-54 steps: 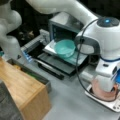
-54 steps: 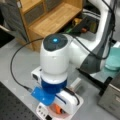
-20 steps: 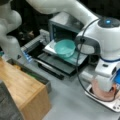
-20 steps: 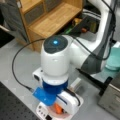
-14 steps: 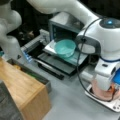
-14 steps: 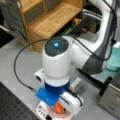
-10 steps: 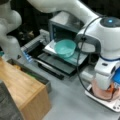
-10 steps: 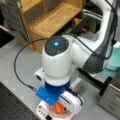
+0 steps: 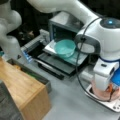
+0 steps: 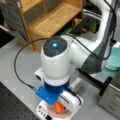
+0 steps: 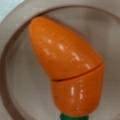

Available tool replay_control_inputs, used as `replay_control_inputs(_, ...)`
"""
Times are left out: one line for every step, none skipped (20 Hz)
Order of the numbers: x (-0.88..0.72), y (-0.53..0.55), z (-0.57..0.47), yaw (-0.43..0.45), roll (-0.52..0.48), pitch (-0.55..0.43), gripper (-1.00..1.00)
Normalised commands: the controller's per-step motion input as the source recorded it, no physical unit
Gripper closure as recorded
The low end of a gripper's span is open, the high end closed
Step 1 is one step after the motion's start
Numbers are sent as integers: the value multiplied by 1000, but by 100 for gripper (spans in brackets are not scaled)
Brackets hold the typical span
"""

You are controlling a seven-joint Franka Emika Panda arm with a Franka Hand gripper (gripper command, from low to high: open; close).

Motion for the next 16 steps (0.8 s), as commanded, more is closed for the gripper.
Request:
replay_control_inputs(-15, -12, -270, -54, -191, -95, -100)
replay_control_inputs(-9, 8, -266, -53, -190, -111, -100)
replay_control_inputs(-8, 25, -252, -50, -189, -116, -100)
replay_control_inputs(-11, 46, -243, -47, -186, -123, -100)
replay_control_inputs(-13, 68, -231, -46, -184, -131, -100)
replay_control_inputs(-19, 83, -219, -46, -183, -141, -100)
replay_control_inputs(-27, 91, -205, -45, -186, -140, -100)
replay_control_inputs(-38, 91, -188, -43, -188, -138, -100)
replay_control_inputs(-50, 89, -166, -42, -190, -133, -100)
replay_control_inputs(-61, 85, -148, -43, -200, -129, -100)
replay_control_inputs(-69, 83, -131, -43, -204, -126, -100)
replay_control_inputs(-74, 82, -126, -42, -214, -123, -100)
replay_control_inputs(-78, 81, -121, -42, -218, -119, -100)
replay_control_inputs(-79, 81, -116, -43, -219, -116, -100)
replay_control_inputs(-78, 81, -110, -43, -220, -114, -100)
replay_control_inputs(-91, 81, -106, -38, -232, -116, -100)
